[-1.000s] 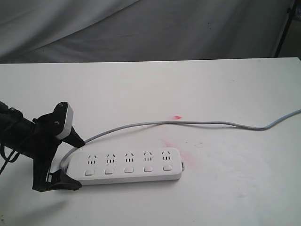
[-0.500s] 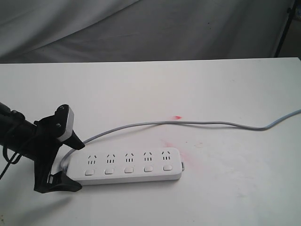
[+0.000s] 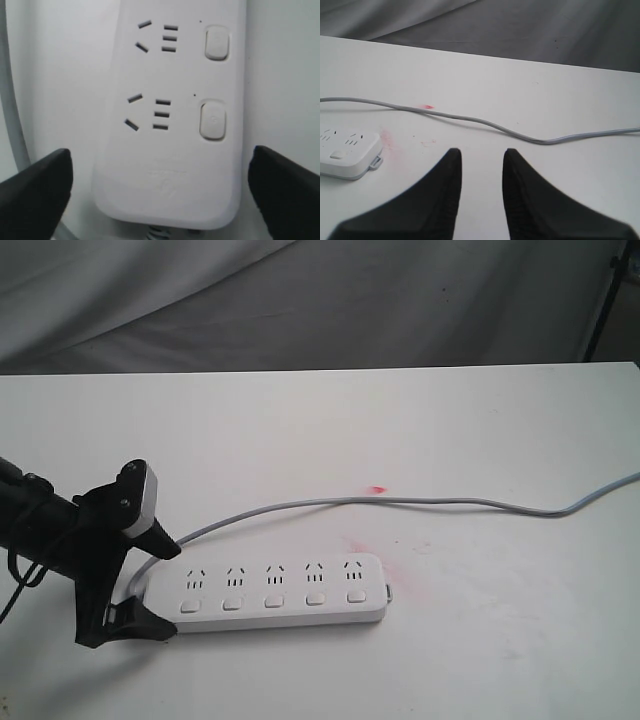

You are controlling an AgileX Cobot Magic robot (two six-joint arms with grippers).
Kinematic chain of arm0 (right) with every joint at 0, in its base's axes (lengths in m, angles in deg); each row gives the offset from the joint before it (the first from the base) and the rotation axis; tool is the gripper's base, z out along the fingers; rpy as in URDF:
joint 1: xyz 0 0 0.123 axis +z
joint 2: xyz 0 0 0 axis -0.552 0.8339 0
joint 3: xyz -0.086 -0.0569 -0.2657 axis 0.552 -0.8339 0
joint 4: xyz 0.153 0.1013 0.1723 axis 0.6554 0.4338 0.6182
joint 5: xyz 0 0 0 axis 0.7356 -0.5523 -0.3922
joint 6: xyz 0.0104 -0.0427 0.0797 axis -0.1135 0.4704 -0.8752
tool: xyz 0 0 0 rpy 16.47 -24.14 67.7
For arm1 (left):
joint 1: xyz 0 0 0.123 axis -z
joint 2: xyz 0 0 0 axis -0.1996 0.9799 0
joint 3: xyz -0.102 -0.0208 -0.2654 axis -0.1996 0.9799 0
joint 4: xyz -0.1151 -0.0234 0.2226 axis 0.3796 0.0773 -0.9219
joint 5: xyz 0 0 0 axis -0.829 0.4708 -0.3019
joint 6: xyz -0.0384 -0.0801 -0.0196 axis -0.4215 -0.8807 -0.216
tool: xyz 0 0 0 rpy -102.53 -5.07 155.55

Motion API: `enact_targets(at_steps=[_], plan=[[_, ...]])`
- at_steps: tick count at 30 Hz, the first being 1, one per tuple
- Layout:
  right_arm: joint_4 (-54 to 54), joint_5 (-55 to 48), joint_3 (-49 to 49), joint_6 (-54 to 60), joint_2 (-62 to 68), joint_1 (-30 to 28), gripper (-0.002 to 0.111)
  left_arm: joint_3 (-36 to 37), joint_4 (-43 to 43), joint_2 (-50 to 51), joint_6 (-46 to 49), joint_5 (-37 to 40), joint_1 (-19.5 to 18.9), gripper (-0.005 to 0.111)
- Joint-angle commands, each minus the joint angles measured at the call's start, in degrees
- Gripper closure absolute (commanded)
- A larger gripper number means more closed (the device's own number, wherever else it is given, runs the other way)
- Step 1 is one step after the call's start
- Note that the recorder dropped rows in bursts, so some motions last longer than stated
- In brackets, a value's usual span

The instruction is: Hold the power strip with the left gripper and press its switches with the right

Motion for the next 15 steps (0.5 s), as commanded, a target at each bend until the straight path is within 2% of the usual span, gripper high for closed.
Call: enact_targets(at_steps=[1, 4, 6, 15], plan=[[0.13, 0.08, -0.22, 0.05, -0.28, -0.43, 0.081, -0.12, 1.06, 0.10, 0.11, 0.11, 0.24, 0.042], [0.13, 0.08, -0.22, 0.05, -0.28, -0.43, 0.081, -0.12, 1.06, 0.10, 0.11, 0.11, 0.24, 0.055], [0.13, 0.08, -0.22, 0.05, -0.28, -0.43, 0.081, -0.12, 1.06, 0.10, 0.11, 0.11, 0.24, 0.059], [0.13, 0.08, -0.22, 0.05, -0.28, -0.43, 0.081, -0.12, 1.06, 0.10, 0.11, 0.11, 0.24, 0.059]])
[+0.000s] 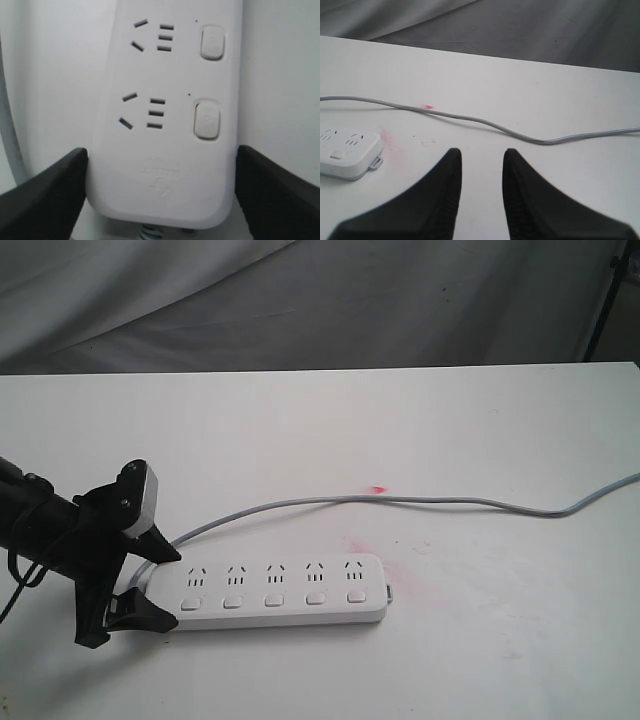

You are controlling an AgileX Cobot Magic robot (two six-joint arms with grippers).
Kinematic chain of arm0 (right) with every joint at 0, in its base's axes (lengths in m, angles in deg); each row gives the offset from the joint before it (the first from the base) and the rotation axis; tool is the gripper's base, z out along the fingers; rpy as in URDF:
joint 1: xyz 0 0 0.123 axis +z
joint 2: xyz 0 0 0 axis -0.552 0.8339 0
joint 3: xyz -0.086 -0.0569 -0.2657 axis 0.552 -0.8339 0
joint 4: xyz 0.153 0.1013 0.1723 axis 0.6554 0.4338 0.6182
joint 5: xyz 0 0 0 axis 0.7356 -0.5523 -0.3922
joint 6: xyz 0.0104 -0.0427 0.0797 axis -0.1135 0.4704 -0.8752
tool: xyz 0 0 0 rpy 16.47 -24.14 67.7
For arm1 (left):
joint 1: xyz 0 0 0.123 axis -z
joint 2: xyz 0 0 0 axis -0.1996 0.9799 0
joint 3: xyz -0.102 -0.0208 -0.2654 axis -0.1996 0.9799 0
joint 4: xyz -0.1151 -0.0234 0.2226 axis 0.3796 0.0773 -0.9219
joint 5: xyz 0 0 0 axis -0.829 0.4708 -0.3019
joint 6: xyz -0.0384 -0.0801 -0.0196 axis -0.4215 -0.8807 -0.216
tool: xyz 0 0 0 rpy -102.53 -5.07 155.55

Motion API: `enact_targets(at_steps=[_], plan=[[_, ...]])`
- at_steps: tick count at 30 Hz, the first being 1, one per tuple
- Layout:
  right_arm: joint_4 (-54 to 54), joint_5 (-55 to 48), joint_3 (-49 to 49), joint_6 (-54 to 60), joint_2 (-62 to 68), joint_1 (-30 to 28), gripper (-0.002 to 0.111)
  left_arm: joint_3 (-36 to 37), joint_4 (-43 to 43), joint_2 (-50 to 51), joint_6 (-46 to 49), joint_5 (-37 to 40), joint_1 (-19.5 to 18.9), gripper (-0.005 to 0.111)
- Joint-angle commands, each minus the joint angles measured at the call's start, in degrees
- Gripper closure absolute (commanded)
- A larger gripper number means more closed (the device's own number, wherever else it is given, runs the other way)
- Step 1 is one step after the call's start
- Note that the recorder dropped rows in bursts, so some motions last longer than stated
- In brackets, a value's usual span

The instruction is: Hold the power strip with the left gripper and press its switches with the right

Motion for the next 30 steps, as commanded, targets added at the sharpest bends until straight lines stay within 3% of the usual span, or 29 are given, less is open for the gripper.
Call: enact_targets(at_steps=[1, 26, 30], plan=[[0.13, 0.08, -0.22, 0.05, -0.28, -0.43, 0.081, -0.12, 1.06, 0.10, 0.11, 0.11, 0.24, 0.059], [0.13, 0.08, -0.22, 0.05, -0.28, -0.43, 0.081, -0.12, 1.06, 0.10, 0.11, 0.11, 0.24, 0.059], [0.13, 6.18, -0.22, 0.06, -0.28, -0.43, 0.081, -0.12, 1.06, 0.10, 0.11, 0.11, 0.24, 0.059]])
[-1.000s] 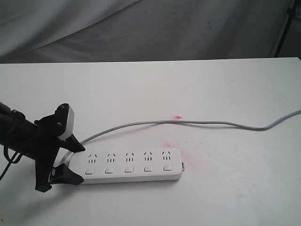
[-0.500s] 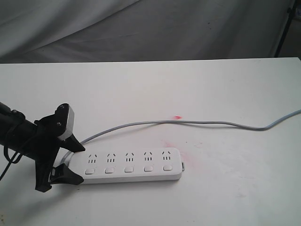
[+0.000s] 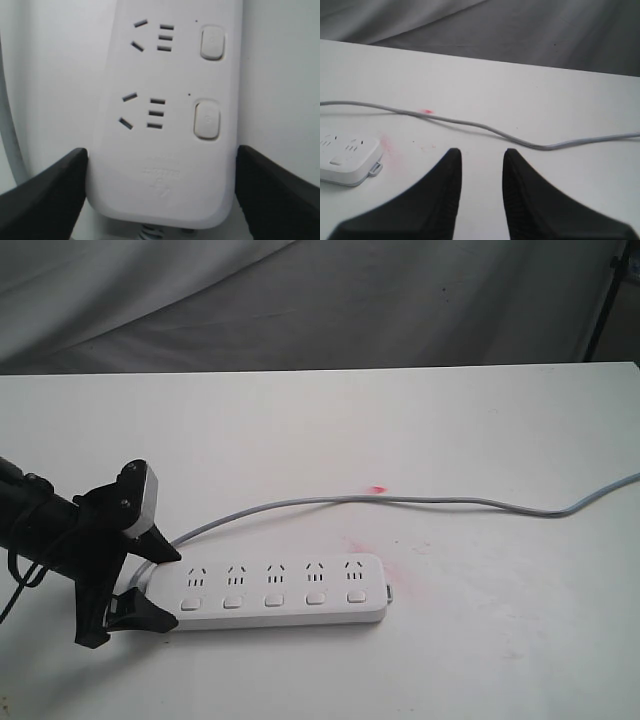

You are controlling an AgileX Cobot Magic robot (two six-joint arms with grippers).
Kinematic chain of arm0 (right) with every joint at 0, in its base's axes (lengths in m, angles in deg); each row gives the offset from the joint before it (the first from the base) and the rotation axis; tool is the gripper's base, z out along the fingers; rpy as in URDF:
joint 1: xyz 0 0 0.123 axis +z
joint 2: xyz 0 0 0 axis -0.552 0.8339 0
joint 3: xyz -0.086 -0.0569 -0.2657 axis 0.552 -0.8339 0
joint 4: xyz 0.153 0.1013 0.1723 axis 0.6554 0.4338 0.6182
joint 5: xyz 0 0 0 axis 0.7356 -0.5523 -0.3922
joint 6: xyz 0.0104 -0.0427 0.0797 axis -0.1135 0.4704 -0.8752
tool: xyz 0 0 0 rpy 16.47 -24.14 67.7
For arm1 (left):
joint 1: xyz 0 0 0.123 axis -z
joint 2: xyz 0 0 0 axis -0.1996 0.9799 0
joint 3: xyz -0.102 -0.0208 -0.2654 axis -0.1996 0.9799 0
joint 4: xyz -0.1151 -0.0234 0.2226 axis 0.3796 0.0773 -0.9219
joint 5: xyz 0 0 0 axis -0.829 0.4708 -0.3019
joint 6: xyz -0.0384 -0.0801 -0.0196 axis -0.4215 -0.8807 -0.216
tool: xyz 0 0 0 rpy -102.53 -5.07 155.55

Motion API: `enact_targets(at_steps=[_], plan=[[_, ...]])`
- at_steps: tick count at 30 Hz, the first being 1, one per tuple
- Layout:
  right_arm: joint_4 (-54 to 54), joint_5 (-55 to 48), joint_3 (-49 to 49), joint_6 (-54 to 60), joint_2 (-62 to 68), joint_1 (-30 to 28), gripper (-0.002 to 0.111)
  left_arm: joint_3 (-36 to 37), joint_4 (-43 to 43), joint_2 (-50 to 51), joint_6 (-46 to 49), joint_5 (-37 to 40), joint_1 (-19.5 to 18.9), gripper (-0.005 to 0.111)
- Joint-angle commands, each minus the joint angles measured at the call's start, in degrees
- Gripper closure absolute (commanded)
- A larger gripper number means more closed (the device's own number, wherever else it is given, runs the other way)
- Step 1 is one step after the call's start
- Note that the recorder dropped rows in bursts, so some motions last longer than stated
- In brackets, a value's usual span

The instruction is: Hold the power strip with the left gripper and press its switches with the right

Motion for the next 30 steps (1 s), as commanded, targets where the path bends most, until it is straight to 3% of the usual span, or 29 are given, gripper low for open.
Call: enact_targets(at_steps=[1, 11, 26, 30], plan=[[0.13, 6.95, -0.22, 0.06, -0.28, -0.43, 0.081, -0.12, 1.06, 0.10, 0.11, 0.11, 0.24, 0.059], [0.13, 27.67, -0.22, 0.06, -0.28, -0.43, 0.081, -0.12, 1.06, 0.10, 0.11, 0.11, 0.24, 0.059], [0.26, 38.98, -0.22, 0.02, -0.28, -0.43, 0.081, -0.12, 1.06, 0.10, 0.11, 0.11, 0.24, 0.059], [1.55, 43.81, -0.22, -9.88, -0.28, -0.43, 0.081, -0.12, 1.06, 0.10, 0.11, 0.11, 0.24, 0.059]])
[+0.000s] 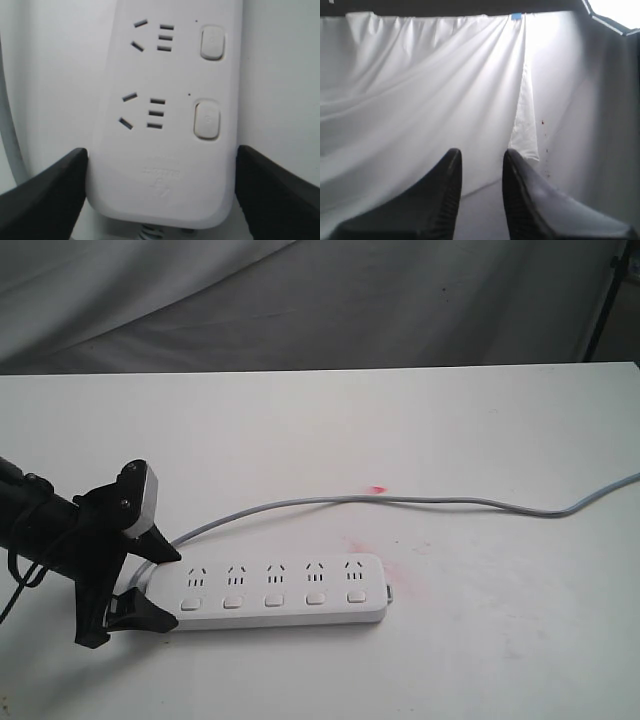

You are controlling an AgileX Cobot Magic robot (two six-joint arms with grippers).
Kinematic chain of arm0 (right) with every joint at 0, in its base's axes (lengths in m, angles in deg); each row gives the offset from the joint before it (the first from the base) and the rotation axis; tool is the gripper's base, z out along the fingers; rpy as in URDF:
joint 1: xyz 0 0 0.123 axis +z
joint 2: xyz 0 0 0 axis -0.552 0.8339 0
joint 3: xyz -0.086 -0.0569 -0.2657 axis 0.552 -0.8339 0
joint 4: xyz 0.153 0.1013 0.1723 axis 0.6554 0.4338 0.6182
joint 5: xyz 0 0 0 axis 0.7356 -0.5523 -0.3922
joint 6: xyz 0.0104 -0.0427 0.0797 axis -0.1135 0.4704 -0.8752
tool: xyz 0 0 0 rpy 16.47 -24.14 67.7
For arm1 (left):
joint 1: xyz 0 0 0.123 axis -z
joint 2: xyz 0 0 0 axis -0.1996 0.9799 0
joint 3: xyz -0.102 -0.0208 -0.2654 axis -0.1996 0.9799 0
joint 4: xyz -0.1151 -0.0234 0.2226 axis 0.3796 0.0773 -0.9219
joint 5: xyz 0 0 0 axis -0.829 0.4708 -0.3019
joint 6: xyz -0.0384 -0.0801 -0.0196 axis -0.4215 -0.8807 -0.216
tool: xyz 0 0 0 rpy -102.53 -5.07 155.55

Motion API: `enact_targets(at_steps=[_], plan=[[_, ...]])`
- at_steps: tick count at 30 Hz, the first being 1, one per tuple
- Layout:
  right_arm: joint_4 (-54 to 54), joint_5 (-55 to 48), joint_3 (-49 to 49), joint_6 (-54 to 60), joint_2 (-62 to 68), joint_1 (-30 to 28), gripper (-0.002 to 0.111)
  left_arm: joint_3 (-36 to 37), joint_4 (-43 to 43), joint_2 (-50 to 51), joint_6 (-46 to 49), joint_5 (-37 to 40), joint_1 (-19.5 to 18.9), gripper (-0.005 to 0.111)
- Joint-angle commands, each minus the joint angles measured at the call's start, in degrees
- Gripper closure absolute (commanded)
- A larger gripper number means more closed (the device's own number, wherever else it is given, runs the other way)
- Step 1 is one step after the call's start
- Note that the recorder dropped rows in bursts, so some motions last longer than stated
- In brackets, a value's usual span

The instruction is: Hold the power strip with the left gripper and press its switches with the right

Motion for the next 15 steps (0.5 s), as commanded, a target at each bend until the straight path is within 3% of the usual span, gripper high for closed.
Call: enact_targets(at_steps=[1, 8, 15], plan=[[1.74, 4.89, -0.22, -10.42, -0.28, -0.43, 0.081, -0.12, 1.06, 0.10, 0.11, 0.11, 0.24, 0.059], [2.95, 6.20, -0.22, -12.15, -0.28, -0.43, 0.081, -0.12, 1.06, 0.10, 0.11, 0.11, 0.24, 0.059], [-0.23, 9.29, -0.22, -22.00, -0.28, -0.43, 0.081, -0.12, 1.06, 0.10, 0.11, 0.11, 0.24, 0.059]])
